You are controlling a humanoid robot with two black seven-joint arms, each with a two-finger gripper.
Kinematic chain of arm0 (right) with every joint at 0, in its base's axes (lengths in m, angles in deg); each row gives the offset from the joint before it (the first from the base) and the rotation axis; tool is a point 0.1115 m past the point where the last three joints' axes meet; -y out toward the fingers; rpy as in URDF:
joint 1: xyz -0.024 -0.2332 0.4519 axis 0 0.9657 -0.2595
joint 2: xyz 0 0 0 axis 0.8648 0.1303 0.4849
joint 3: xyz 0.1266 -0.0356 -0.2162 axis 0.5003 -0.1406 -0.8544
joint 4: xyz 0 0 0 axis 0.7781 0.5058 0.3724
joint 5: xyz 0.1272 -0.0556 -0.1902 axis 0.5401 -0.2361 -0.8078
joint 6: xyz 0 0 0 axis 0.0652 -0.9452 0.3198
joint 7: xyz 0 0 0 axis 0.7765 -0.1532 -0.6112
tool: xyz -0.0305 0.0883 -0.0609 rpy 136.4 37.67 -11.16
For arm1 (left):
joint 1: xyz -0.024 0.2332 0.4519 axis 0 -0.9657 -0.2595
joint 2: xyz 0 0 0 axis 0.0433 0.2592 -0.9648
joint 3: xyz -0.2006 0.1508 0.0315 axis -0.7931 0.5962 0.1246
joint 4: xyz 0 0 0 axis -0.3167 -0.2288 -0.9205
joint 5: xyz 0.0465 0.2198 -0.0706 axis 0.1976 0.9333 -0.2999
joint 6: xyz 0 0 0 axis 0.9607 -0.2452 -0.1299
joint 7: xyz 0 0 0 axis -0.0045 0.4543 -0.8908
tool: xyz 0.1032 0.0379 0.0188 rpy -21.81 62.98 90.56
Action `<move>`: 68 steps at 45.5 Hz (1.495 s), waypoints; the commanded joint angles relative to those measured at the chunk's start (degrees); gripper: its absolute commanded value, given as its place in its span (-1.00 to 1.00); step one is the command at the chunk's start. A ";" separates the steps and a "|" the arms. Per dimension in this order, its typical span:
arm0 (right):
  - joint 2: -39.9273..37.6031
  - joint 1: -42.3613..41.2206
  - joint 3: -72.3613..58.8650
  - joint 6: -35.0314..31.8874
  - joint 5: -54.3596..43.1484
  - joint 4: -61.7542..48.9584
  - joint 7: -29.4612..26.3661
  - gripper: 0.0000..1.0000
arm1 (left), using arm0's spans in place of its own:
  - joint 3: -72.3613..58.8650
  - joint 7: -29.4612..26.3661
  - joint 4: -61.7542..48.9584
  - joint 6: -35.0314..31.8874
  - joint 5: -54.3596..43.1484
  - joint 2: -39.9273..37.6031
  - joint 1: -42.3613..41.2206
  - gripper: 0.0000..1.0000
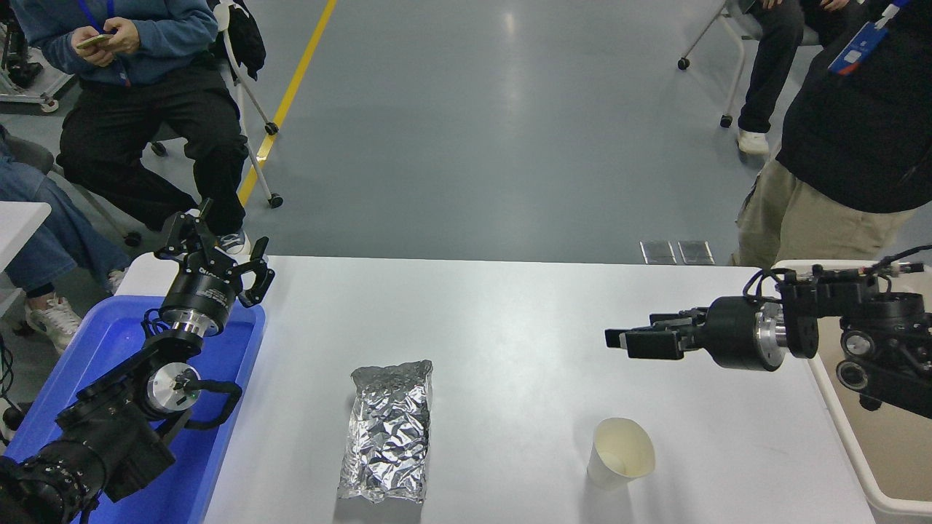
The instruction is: Dispose of the paper cup in the dustbin
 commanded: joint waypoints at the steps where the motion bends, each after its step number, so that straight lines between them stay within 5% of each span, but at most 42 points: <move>1: 2.06 -0.62 -5.82 -0.14 -3.73 0.51 2.07 0.99 | 0.00 0.00 0.00 0.00 0.01 0.00 0.09 1.00; 43: 8.74 5.53 -7.06 0.91 -6.46 -7.93 2.07 0.97 | 0.00 0.00 0.00 0.00 0.01 0.00 0.00 1.00; 56: 10.94 5.44 -7.15 1.62 -6.45 -10.48 2.33 0.68 | 0.00 0.00 0.00 0.00 0.01 0.00 0.09 1.00; 60: 11.64 5.18 -7.76 1.62 -6.46 -10.65 2.42 0.36 | 0.00 0.00 0.00 0.00 0.01 0.00 0.00 1.00; 65: 11.82 4.83 -7.94 1.44 -7.16 -10.92 2.42 -0.70 | 0.00 0.00 0.00 0.00 0.01 0.00 0.00 1.00; 68: 11.82 4.74 -8.02 1.44 -7.51 -11.36 2.51 -0.89 | 0.00 0.00 0.00 0.00 0.01 0.00 0.09 1.00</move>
